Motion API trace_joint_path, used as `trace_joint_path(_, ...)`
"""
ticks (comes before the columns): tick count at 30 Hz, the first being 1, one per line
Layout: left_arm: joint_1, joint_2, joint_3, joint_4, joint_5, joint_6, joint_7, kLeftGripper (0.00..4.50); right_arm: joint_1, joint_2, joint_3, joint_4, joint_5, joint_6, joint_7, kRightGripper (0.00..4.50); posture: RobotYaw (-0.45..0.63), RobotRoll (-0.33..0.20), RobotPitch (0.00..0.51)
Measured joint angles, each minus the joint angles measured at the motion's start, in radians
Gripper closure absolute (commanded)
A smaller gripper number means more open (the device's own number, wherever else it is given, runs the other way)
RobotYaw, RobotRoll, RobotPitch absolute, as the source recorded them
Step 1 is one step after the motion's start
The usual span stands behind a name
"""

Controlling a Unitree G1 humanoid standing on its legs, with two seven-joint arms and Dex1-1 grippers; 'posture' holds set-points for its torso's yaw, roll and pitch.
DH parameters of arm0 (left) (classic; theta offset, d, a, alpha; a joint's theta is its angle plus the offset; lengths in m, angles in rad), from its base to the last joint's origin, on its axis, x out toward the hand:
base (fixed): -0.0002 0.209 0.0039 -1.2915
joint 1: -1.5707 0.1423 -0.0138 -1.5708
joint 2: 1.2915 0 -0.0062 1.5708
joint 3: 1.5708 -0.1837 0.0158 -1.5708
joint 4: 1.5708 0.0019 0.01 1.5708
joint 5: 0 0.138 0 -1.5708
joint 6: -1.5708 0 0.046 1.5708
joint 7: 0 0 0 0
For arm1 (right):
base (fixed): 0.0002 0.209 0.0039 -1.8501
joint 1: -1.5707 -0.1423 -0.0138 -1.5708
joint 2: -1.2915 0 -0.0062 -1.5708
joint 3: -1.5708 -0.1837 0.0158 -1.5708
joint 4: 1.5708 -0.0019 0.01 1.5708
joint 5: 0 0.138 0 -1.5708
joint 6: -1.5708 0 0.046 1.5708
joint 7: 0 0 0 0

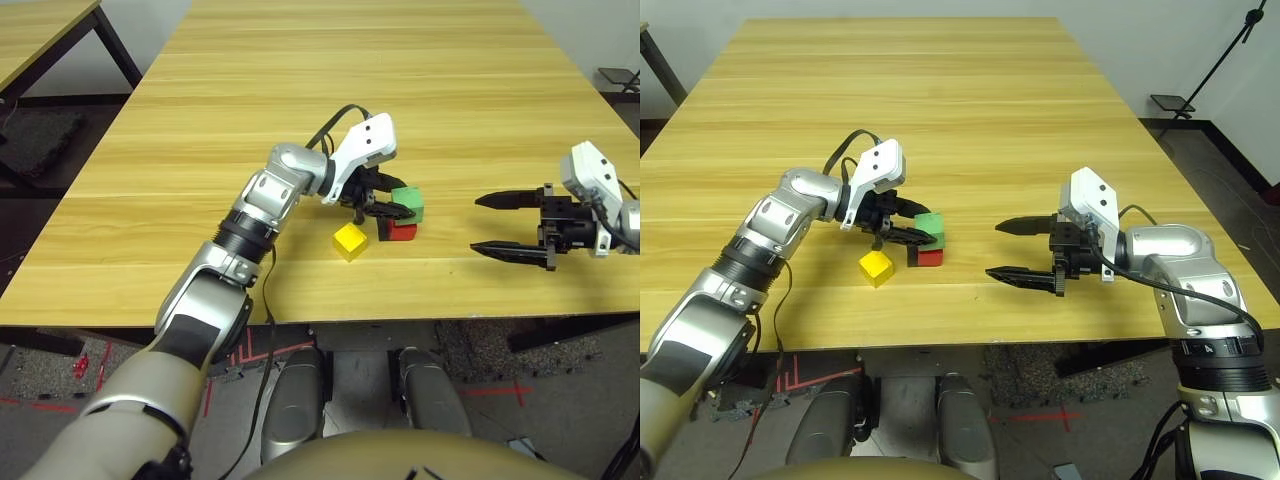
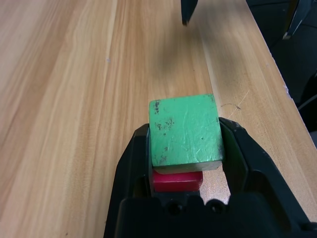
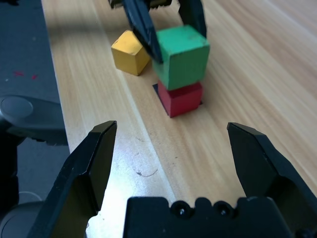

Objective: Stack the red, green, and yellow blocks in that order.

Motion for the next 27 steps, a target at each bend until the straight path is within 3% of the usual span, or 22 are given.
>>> trace_joint_path(12,-0.02,-0.016,0.0,0.119,0.043,-0.116,-0.001,2.45,0.002,-0.008,-0.003,-0.058,0.036,0.048,-0.038,0.0,-0.1,-0.06,0.098)
trace_joint_path(19,-0.001,0.016,-0.015,0.074,0.074,-0.068,-0.054,0.09,-0.004,-0.016,-0.003,-0.053,0.039,0.056,-0.043,0.0,-0.07,-0.066,0.094)
trace_joint_path(27,0.058,0.129,0.031,-0.285,0.008,0.202,-0.051,0.01,-0.045,-0.016,0.003,-0.011,0.037,0.053,-0.039,0.0,-0.04,-0.067,0.085)
